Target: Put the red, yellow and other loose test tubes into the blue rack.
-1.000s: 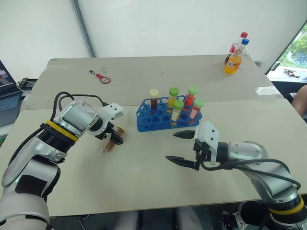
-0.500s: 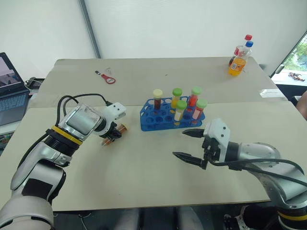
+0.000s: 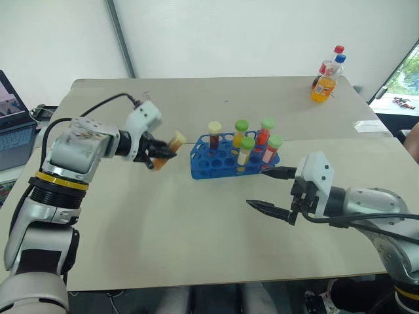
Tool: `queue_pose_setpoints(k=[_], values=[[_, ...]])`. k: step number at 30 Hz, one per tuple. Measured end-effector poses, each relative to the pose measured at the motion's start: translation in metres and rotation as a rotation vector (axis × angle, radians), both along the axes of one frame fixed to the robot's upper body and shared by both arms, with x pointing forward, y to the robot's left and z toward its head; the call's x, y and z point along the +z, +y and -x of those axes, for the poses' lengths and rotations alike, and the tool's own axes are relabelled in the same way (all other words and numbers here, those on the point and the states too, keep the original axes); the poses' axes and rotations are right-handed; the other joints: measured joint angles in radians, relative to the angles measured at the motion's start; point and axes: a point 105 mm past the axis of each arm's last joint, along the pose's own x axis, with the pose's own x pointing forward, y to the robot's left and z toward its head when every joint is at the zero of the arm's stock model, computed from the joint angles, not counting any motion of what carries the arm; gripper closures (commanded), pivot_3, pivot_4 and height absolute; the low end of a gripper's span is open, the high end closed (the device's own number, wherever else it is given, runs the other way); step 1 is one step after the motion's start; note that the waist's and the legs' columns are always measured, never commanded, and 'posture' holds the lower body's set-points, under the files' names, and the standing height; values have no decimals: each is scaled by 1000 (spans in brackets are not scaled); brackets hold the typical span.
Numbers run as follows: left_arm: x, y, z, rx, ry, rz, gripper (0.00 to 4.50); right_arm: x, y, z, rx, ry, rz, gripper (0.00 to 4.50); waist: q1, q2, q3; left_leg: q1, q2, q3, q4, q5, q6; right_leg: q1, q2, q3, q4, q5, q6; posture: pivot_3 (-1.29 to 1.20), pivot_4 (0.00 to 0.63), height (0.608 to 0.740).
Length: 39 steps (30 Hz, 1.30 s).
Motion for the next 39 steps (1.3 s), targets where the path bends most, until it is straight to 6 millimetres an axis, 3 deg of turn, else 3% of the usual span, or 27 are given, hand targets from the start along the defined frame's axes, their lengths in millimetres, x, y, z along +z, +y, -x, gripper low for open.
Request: queue_pose_setpoints(k=[3, 7, 10, 14, 19, 26, 39], values=[[10, -26, 12, -99, -39, 180, 3640, 7, 0, -5, -37, -84, -24, 0, 0, 0, 0, 0, 0, 0, 0, 0, 0, 0, 0, 0, 0, 0, 0, 0, 150, 740], [2, -62, 22, -153, -80, 354, 3640, 5, -7, -11, -131, -96, -19, 0, 3, 0, 0, 0, 0, 0, 1, 0, 0, 0, -1, 1, 0, 0, 0, 0, 150, 740], [-2, -75, 23, -149, -143, 417, 3640, -3, -15, -8, -185, -51, -21, 0, 6, 0, 0, 0, 0, 0, 0, 0, -1, 0, -1, 1, 0, 0, 0, 0, 150, 740], [-3, -91, 15, -126, -246, 483, 3640, 0, -8, 4, -175, -36, -46, 0, 11, 0, 0, 1, 0, 1, 0, 0, -1, 1, -1, 2, -1, 0, 0, 0, 150, 740], [-17, -93, 0, -86, -266, 504, 3640, 4, -3, 15, -176, -12, -96, 0, 13, 0, 0, 2, -1, 1, 0, 0, 0, 2, -1, 1, -1, 0, 0, 0, 150, 740], [-30, -100, -5, -101, -275, 505, 3641, 15, 0, 28, -174, 38, -200, 0, 14, 0, 0, 1, -1, 0, 0, 0, 0, 2, -1, 1, -1, 1, 0, 0, 150, 740], [-48, -106, -20, -58, -350, 491, 3641, 15, -7, 32, -224, 74, -196, 0, 15, -1, 0, 1, -1, 1, 0, 0, 0, 2, -1, 1, -1, 1, 0, 0, 150, 740]])
